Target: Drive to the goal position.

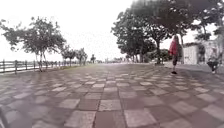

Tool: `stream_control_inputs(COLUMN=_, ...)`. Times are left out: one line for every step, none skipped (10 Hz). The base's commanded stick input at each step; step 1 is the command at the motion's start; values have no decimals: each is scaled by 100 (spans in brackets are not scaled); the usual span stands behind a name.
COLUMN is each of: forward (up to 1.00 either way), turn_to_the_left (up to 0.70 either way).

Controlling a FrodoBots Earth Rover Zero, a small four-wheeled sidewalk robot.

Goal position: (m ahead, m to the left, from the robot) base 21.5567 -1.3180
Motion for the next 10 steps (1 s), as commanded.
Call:
stream_control_inputs(forward=100, turn_to_the_left=-32)
stream_control_inputs(forward=100, turn_to_the_left=-40)
stream_control_inputs(forward=100, turn_to_the_left=-40)
stream_control_inputs(forward=100, turn_to_the_left=-40)
stream_control_inputs(forward=100, turn_to_the_left=-40)
stream_control_inputs(forward=100, turn_to_the_left=-40)
stream_control_inputs(forward=100, turn_to_the_left=-32)
stream_control_inputs(forward=100, turn_to_the_left=-10)
stream_control_inputs(forward=100, turn_to_the_left=0)
stream_control_inputs(forward=100, turn_to_the_left=0)
